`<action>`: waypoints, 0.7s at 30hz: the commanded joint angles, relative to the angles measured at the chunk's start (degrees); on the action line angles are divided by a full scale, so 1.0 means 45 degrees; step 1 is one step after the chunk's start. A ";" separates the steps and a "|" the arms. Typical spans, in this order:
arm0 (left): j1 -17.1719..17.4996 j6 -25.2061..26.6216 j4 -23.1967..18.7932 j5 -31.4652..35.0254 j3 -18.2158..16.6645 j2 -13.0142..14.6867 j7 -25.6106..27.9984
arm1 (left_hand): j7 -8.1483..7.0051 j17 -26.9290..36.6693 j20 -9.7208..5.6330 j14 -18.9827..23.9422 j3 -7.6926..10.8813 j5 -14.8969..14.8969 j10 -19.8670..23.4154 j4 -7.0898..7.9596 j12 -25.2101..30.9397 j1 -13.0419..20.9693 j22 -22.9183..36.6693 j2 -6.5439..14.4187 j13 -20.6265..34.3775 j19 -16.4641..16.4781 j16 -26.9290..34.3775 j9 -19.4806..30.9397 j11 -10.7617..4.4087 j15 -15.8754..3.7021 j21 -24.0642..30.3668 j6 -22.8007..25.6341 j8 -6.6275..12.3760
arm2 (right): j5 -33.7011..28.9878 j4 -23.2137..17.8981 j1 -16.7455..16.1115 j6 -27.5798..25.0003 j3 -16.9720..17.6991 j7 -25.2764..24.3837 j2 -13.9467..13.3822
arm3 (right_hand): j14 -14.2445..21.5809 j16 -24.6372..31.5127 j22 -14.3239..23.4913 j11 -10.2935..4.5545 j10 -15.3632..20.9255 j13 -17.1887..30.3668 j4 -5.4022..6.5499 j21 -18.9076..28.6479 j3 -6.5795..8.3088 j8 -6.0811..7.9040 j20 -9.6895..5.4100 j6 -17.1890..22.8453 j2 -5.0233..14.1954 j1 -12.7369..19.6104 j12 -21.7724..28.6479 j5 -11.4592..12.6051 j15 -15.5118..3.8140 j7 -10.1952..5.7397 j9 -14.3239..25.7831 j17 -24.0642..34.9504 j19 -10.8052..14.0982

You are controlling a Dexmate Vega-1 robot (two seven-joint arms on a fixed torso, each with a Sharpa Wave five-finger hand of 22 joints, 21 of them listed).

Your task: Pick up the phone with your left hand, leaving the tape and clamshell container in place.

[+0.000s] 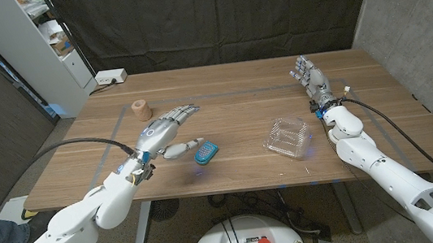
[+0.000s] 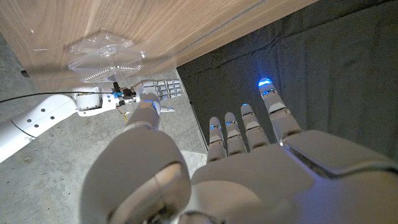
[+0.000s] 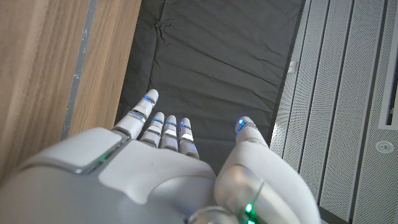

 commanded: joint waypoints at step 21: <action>-0.0529 0.2931 -0.0835 0.0738 0.1573 0.0902 -0.1162 | 0.0152 0.0068 0.0001 0.0427 0.0065 -0.0222 0.0491 0.0081 0.0223 0.0592 -0.0018 0.0055 0.0104 0.0453 0.0061 0.0053 -0.0175 -0.0048 0.0085 0.0936 0.0254 | 0.0108 -0.0177 -0.0397 0.0072 0.0116 -0.0096 -0.0065 | 0.0220 0.0081 0.0081 -0.0028 0.0140 0.0019 -0.0015 0.0003 -0.0055 0.0000 -0.0012 0.0059 0.0056 0.0029 0.0080 -0.0036 -0.0041 -0.0013 0.0027 0.0073 0.0149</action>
